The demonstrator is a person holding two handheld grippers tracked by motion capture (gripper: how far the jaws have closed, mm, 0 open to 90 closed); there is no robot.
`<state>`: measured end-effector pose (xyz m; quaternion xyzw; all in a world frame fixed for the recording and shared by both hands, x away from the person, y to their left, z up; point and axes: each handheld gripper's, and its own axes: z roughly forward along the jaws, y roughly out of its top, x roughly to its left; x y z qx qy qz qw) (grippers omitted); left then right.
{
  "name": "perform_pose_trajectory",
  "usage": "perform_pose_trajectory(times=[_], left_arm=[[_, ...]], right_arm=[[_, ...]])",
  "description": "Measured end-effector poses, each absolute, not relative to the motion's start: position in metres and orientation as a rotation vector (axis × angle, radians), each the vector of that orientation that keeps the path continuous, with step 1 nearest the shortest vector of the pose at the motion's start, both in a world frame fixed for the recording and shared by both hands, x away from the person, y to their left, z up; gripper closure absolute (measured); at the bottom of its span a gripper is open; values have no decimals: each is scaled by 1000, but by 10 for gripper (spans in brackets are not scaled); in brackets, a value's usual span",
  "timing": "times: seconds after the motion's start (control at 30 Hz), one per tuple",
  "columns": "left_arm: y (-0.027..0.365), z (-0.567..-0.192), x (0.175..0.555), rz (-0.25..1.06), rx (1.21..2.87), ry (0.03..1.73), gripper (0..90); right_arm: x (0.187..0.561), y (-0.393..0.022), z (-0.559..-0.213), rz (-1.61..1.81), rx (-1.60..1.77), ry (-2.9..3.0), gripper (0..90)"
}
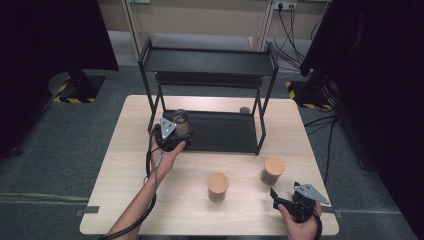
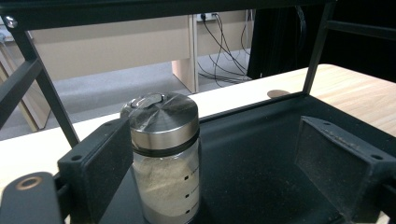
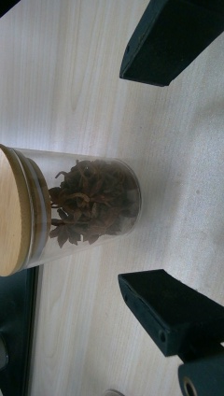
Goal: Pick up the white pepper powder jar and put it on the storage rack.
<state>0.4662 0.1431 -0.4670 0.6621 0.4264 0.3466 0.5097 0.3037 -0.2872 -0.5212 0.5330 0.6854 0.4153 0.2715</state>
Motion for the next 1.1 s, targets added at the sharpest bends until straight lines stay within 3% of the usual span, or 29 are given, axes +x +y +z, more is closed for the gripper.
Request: perform_pose_trajectory(times=[1.1], left_arm=[[144, -465, 429, 800, 1603, 994, 109]], right_arm=[[304, -287, -521, 1117, 1435, 1844, 40]])
